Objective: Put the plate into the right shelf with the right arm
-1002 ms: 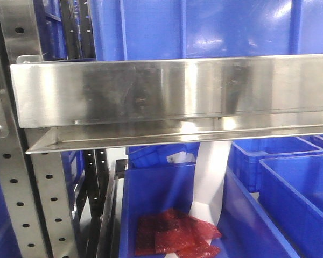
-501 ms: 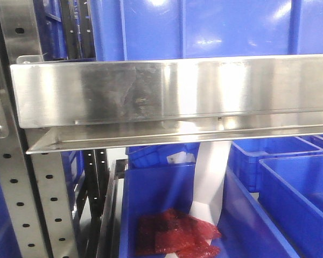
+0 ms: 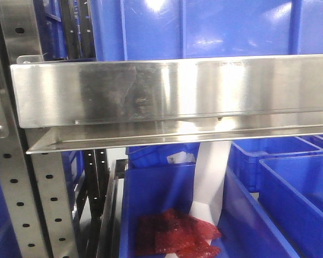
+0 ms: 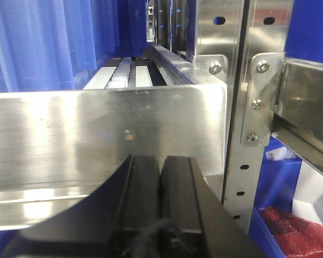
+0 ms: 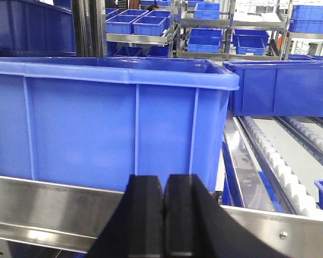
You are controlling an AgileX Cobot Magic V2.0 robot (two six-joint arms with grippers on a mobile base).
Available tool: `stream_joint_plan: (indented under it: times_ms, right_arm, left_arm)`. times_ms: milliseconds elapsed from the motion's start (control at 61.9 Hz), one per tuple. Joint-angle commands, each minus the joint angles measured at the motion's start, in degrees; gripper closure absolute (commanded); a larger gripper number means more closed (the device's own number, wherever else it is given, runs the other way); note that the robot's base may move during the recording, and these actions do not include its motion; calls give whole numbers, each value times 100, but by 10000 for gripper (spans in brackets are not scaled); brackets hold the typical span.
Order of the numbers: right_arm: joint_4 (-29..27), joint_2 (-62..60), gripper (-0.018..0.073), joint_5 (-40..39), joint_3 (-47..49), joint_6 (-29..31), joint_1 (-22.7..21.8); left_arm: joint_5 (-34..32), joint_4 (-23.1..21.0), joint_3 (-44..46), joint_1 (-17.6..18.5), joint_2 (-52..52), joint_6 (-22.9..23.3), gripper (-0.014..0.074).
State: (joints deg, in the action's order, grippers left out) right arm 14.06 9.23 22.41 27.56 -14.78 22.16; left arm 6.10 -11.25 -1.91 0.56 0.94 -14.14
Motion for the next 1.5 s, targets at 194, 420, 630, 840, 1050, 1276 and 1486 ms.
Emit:
stream_joint_plan:
  times_ms: [194, 420, 630, 840, 1050, 1276, 1486]
  right_arm:
    - [-934, 65, 511, -534, -179, 881, -411]
    - [-1738, -109, 511, -1326, -855, 1631, -1325]
    - [-1738, -585, 511, -2241, -1867, 1631, -1618]
    - [-1738, -949, 511, -2773, -2694, 1631, -1618]
    - [-1738, -1059, 511, -2715, -2884, 1631, -1645]
    - [-1738, -1059, 511, -2600, -2884, 1631, -1844]
    - [-1738, -1059, 511, -2569, -2884, 1631, -1845]
  left_arm:
    - [-446, -22, -48, 6, 68, 14, 643]
    - [-446, -22, -48, 6, 68, 14, 643]
    - [-446, -22, -48, 6, 68, 14, 643]
    - [-446, -22, -48, 6, 68, 14, 643]
    - [-446, -22, -48, 6, 68, 14, 643]
    - [-446, -22, -48, 6, 68, 14, 643]
    - [-446, -22, -48, 6, 68, 14, 643]
